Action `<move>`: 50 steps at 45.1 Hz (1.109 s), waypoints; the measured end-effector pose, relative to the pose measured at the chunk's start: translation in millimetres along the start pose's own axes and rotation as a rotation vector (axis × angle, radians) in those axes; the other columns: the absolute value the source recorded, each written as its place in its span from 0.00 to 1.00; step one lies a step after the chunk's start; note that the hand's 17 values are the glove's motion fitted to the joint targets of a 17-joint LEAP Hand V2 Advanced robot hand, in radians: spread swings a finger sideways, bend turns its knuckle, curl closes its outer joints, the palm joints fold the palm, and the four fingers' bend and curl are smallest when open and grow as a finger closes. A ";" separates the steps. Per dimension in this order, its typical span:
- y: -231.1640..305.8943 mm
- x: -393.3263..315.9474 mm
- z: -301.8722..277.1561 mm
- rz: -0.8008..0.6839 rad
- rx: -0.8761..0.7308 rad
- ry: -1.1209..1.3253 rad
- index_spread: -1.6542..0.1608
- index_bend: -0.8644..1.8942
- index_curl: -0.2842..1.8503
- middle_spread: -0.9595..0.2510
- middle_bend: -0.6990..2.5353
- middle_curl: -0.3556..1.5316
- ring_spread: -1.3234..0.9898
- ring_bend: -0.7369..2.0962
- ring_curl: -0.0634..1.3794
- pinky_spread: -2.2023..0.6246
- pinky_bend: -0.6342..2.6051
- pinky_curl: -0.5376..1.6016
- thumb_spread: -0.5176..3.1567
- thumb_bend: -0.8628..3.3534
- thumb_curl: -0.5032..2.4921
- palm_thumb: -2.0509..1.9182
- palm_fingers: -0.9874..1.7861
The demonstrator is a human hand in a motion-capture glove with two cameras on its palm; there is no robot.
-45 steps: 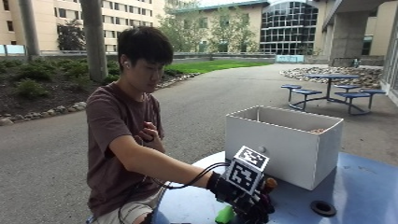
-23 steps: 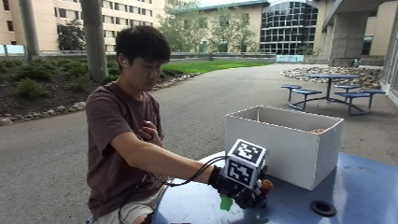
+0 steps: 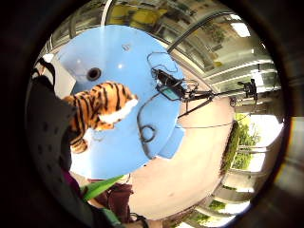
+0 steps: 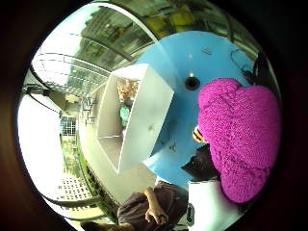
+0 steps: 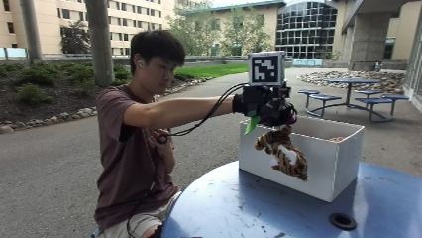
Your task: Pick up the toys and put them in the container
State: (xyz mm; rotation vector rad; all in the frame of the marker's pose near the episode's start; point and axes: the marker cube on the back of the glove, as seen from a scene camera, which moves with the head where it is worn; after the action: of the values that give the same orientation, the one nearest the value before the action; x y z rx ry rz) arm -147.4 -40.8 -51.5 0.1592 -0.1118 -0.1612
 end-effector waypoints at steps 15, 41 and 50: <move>0.7 -26.0 -29.1 -0.022 0.026 -0.021 0.75 0.64 0.43 0.60 0.58 0.64 0.41 0.77 0.50 0.64 0.58 0.52 0.30 0.22 0.50 0.67 0.68; 7.8 -49.2 -67.9 -0.051 0.113 -0.064 0.72 0.62 0.52 0.60 0.59 0.67 0.41 0.78 0.52 0.64 0.59 0.53 0.28 0.21 0.54 0.68 0.65; 4.0 -86.8 -98.7 -0.073 0.187 -0.095 0.72 0.61 0.55 0.60 0.59 0.68 0.41 0.78 0.53 0.64 0.60 0.53 0.28 0.20 0.55 0.68 0.65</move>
State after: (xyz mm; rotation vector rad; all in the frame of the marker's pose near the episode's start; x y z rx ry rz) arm -219.7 -7.7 -156.2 0.3424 -0.2164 -0.2315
